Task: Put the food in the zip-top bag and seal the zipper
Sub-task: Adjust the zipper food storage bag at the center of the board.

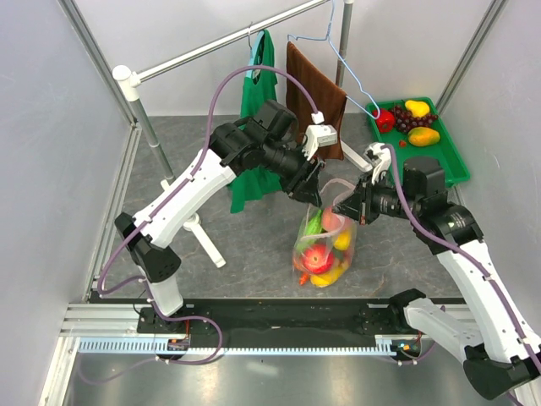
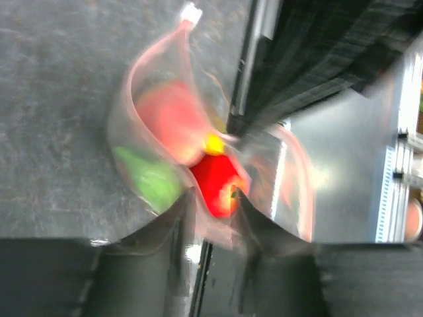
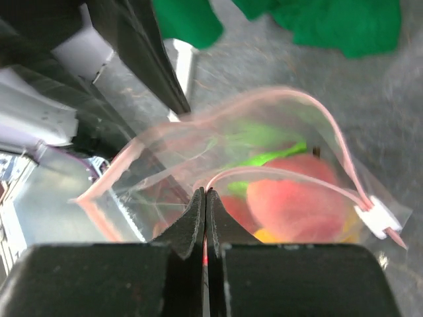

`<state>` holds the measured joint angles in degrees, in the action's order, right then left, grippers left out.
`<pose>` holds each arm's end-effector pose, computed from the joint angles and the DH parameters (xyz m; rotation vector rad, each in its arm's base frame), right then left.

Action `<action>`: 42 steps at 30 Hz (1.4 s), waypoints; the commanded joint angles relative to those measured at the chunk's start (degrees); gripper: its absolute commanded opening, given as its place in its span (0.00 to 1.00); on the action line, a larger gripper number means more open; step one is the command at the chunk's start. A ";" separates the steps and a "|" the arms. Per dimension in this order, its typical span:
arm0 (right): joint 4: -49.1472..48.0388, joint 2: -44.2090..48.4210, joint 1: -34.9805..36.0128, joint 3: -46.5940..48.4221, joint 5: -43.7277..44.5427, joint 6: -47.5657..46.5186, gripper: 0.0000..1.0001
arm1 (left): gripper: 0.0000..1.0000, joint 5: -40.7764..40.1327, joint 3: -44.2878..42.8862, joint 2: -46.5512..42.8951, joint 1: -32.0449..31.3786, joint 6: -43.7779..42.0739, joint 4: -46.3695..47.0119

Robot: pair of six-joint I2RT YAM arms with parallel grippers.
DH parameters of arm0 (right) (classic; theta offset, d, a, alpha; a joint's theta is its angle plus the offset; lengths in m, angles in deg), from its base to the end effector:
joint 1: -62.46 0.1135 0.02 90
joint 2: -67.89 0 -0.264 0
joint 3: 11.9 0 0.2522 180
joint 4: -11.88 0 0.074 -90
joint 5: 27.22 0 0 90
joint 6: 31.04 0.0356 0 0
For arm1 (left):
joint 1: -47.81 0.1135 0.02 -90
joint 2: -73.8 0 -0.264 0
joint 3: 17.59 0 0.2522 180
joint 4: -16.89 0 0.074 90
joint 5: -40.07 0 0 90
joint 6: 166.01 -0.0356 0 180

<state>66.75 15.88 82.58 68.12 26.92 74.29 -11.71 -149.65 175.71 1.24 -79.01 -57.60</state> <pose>0.1543 0.0787 0.3935 -0.4943 2.0370 1.0182 0.2353 -0.2806 0.4272 1.3228 2.0304 -1.1461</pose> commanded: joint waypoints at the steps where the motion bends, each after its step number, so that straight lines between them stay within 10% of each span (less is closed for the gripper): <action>1: -3.04 2.96 0.01 -3.85 5.35 2.60 0.00 | 0.60 7.92 1.05 -2.50 0.07 -3.42 -2.47; 5: -4.27 6.48 0.01 -5.70 7.64 3.47 0.00 | 0.84 6.53 9.13 -8.20 -0.02 -1.48 -1.32; 14: -7.09 8.86 0.01 -6.49 11.86 6.99 0.00 | 0.98 -11.61 25.65 -25.60 -5.88 -0.42 8.17; 22: -7.70 11.05 0.01 -8.08 12.21 7.43 0.00 | 0.99 -32.05 26.11 -21.93 -13.38 2.47 11.16; 30: -9.72 10.96 0.01 -8.95 12.39 8.13 0.00 | 0.73 -33.65 23.91 -18.42 -17.33 5.73 14.24; 35: -9.99 11.93 0.01 -8.96 13.09 6.82 0.02 | 0.02 -32.77 22.50 -17.62 -17.42 -1.69 13.62; 40: -9.12 13.51 0.01 -7.64 16.33 1.20 0.85 | 0.02 -31.10 22.06 -22.17 -17.42 -20.75 10.99; 42: -6.83 13.16 0.01 -5.80 19.24 -3.80 0.95 | 0.02 -31.45 22.59 -24.12 -17.24 -26.24 10.55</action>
<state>59.49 28.50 82.55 59.23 41.10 78.38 -43.71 -124.95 157.45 -16.02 -87.43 -46.80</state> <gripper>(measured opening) 0.831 0.036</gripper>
